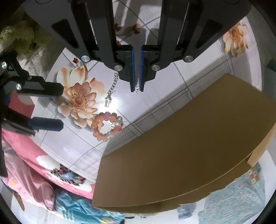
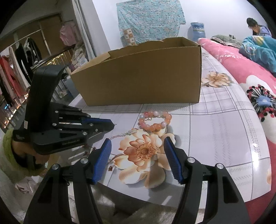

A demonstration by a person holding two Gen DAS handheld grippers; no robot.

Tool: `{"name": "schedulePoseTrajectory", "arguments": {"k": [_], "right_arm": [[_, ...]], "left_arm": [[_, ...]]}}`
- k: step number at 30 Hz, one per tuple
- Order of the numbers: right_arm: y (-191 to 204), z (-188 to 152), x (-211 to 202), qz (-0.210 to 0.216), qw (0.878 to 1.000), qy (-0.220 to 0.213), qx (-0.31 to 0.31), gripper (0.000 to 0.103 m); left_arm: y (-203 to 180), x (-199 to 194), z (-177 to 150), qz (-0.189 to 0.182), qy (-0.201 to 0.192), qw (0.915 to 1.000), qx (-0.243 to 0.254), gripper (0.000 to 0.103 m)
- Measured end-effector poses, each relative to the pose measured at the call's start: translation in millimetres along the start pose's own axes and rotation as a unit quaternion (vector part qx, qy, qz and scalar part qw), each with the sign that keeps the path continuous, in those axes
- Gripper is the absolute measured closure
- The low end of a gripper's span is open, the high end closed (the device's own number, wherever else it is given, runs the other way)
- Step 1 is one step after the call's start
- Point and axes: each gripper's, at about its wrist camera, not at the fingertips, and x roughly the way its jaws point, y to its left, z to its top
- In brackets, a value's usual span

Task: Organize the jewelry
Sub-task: 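Close the left gripper on the small silver clasp, then hold the silver clasp in the left gripper while the right gripper reaches toward the silver chain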

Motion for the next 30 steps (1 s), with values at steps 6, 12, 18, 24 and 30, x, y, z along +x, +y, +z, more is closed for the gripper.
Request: {"name": "schedulePoseTrajectory", "arguments": {"k": [6,12,18,24,30], "right_arm": [[13.9,5.1,4.6,0.011,1.000,0.005,-0.016,0.044],[32.5,12.3,26.0,0.013,0.998,0.035,-0.045,0.056],[35.6,23.4,44.7,-0.012,0.997,0.056,-0.053,0.062],[35.4,30.6,64.7,-0.048,0.994,0.080,-0.056,0.071],[33.6,36.2,71.1,-0.056,0.993,0.094,-0.050,0.085]], "left_arm": [[19.3,-13.2,-9.7,0.007,-0.026,0.9977,-0.063,0.099],[34.7,-16.8,-19.4,0.016,-0.042,0.9945,-0.095,0.099],[40.1,-15.4,-26.1,0.010,-0.051,0.9942,-0.094,0.099],[42.9,-13.3,-32.9,-0.004,-0.057,0.9937,-0.097,0.099],[43.1,-13.5,-35.2,-0.009,-0.063,0.9932,-0.097,0.099]]}}
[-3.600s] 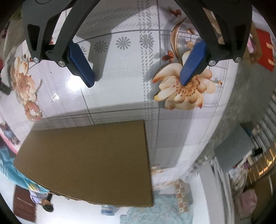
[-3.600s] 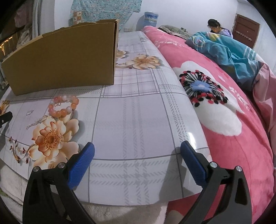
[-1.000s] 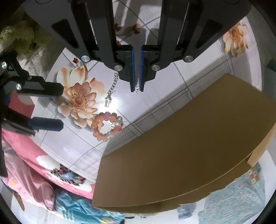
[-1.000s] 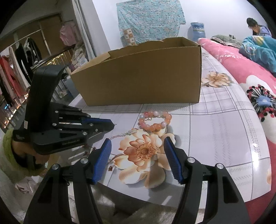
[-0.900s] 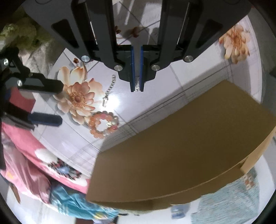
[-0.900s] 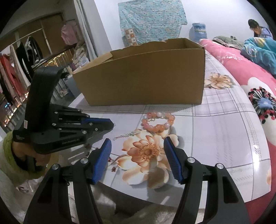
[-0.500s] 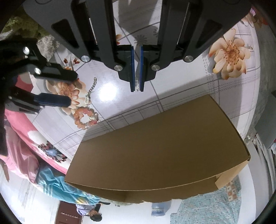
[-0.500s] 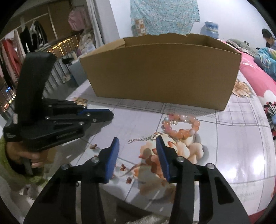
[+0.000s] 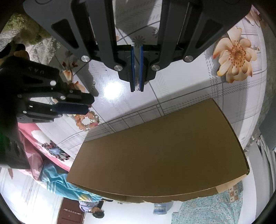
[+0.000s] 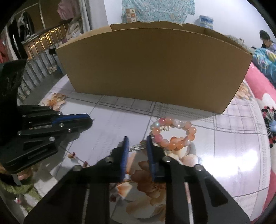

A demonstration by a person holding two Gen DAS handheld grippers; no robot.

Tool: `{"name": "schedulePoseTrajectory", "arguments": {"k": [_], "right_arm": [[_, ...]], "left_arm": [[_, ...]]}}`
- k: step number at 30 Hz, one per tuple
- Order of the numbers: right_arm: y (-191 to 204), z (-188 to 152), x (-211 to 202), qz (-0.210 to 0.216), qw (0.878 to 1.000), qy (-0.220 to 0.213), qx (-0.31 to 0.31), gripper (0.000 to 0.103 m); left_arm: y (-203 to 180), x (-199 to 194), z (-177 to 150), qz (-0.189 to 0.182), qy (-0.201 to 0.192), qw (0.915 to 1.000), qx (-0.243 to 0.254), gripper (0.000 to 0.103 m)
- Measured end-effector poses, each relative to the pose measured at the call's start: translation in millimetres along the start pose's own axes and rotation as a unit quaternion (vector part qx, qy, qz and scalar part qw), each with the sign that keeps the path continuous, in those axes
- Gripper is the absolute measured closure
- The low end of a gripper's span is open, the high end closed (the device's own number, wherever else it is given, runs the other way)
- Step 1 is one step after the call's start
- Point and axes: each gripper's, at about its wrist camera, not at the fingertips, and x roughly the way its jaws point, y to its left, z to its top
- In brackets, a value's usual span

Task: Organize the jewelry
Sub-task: 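Hold the silver clasp in the left gripper while the right gripper reaches toward the silver chain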

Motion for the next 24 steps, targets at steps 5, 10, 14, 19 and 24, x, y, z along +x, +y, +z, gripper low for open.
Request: {"name": "schedulePoseTrajectory", "arguments": {"k": [5,10,14,19,24], "right_arm": [[3.1,-4.1,-1.5,-0.004,1.000,0.004,0.000,0.085],[-0.4,-5.9,-2.0,0.008,1.000,0.003,0.020,0.100],[-4.3,-7.8,-3.4,0.016,0.999,0.003,0.035,0.101],[-11.4,-8.2,-11.6,0.031,0.998,0.000,0.059,0.102],[-16.7,-4.7,-23.5,0.046,0.996,-0.015,0.078,0.102]], "left_arm": [[1.9,-1.0,-1.5,-0.005,-0.003,1.0000,-0.003,0.099],[3.8,-2.9,-3.8,-0.006,-0.009,0.9999,-0.005,0.099],[5.3,-3.5,-5.2,-0.009,-0.013,0.9998,-0.010,0.099],[6.3,-4.2,-6.0,-0.010,-0.017,0.9997,-0.013,0.099],[8.0,-5.0,-6.1,-0.012,-0.022,0.9996,-0.015,0.099]]}}
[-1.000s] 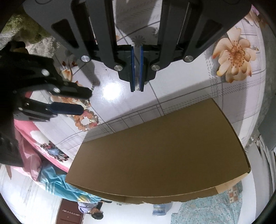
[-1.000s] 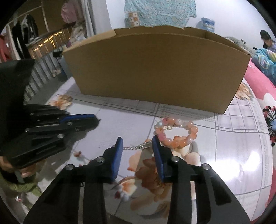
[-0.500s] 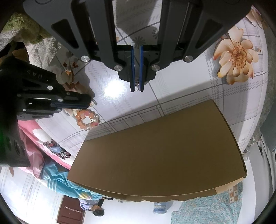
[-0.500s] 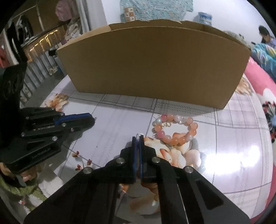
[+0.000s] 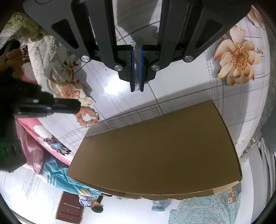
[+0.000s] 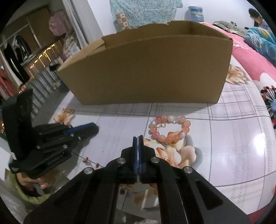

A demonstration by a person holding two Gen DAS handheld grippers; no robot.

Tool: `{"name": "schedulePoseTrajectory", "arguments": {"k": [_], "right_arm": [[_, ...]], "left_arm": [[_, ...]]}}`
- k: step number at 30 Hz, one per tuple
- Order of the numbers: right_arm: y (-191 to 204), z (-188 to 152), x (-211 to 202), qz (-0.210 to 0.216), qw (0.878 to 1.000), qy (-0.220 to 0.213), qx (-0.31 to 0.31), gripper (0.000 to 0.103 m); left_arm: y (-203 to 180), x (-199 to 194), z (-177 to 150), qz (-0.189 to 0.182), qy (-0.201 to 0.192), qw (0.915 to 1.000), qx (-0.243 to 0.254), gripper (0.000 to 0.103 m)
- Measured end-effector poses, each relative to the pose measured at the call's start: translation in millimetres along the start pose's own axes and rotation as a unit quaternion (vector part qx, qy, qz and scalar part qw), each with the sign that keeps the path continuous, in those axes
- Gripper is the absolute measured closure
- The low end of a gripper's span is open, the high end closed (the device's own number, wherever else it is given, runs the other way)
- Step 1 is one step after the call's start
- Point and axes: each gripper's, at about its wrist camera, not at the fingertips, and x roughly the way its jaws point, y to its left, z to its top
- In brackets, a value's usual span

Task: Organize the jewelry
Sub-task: 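Hold the silver clasp in the left gripper while the right gripper reaches toward the silver chain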

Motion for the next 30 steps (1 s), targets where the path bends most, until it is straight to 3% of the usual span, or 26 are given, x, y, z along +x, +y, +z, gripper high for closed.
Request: {"name": "schedulePoseTrajectory", "arguments": {"k": [6,8,10,16,18,21,25,26,30], "right_arm": [[1.4,5.3,-9.5,0.007,1.000,-0.003,0.001,0.102],[3.7,4.3,-8.4,-0.002,1.000,0.002,-0.003,0.097],[11.0,2.1,-2.8,-0.011,1.000,0.010,-0.019,0.076],[20.8,0.6,13.4,-0.044,0.998,0.020,-0.044,0.074],[20.9,0.5,20.7,-0.051,0.997,0.030,-0.048,0.077],[24.3,-0.9,24.5,-0.080,0.994,0.033,-0.065,0.093],[13.7,1.0,22.4,-0.062,0.997,0.034,-0.036,0.097],[11.0,1.2,20.5,-0.052,0.998,0.033,-0.027,0.103],[1.3,4.0,10.9,-0.019,0.999,0.025,0.006,0.102]], "left_arm": [[0.9,-0.3,-0.4,-0.001,-0.002,1.0000,-0.001,0.099],[1.3,-0.5,-0.5,-0.002,-0.002,1.0000,-0.002,0.099],[1.5,-0.3,-0.8,-0.003,-0.002,1.0000,-0.002,0.099],[1.1,0.6,-1.4,-0.006,-0.003,1.0000,-0.002,0.099],[1.2,0.5,-1.5,-0.005,-0.003,1.0000,-0.002,0.099],[1.6,0.6,-1.5,-0.006,-0.003,1.0000,-0.003,0.099],[2.7,1.3,-0.6,-0.007,-0.005,0.9999,-0.007,0.099],[2.6,1.4,-0.6,-0.006,-0.006,0.9999,-0.008,0.099],[1.8,1.0,0.0,-0.009,-0.009,0.9999,-0.009,0.099]]}}
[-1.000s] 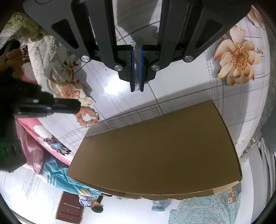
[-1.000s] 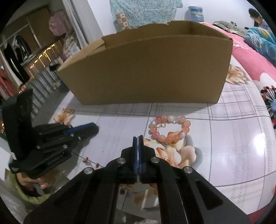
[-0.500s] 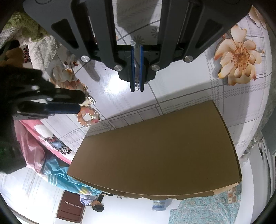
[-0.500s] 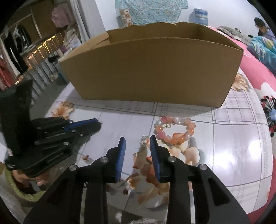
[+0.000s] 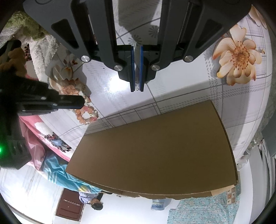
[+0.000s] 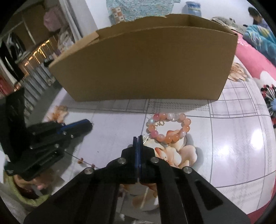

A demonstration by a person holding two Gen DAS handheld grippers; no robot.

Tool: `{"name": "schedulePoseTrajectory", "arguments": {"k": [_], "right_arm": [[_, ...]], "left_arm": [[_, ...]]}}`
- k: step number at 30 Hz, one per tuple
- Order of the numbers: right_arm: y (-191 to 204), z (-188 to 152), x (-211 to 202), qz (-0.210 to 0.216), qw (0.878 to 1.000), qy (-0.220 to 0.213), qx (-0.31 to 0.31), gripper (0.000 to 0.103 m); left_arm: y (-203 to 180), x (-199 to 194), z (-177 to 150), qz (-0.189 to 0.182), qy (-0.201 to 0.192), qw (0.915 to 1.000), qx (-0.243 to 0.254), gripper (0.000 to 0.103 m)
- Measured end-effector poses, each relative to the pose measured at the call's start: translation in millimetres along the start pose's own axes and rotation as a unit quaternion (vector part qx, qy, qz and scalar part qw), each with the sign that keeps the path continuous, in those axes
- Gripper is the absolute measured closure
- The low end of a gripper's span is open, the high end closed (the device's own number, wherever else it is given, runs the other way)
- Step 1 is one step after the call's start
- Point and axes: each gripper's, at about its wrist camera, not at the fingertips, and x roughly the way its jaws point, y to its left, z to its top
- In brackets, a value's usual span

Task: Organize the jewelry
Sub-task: 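Hold the silver clasp in the left gripper while the right gripper reaches toward the silver chain, then carry the silver clasp into the box and open the left gripper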

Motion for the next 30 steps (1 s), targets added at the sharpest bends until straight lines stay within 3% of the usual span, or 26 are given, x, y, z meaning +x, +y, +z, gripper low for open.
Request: {"name": "schedulePoseTrajectory", "arguments": {"k": [10,16,24,30], "right_arm": [[-3.3,7.0,-35.4,0.043,0.998,-0.040,0.020,0.102],[-0.8,15.6,-70.9,0.054,0.995,-0.089,0.002,0.102],[2.4,65.8,-123.0,0.089,0.979,-0.176,-0.049,0.102],[-14.4,127.5,-118.2,0.123,0.977,-0.165,-0.060,0.102]], "left_arm": [[-1.4,-24.3,5.3,-0.004,-0.032,0.9995,-0.007,0.099],[-8.9,-59.1,19.6,-0.011,-0.067,0.9977,-0.004,0.099],[-22.7,-105.5,83.4,-0.020,-0.130,0.9904,0.045,0.099],[-22.0,-85.0,145.3,-0.049,-0.090,0.9926,0.067,0.099]]}}
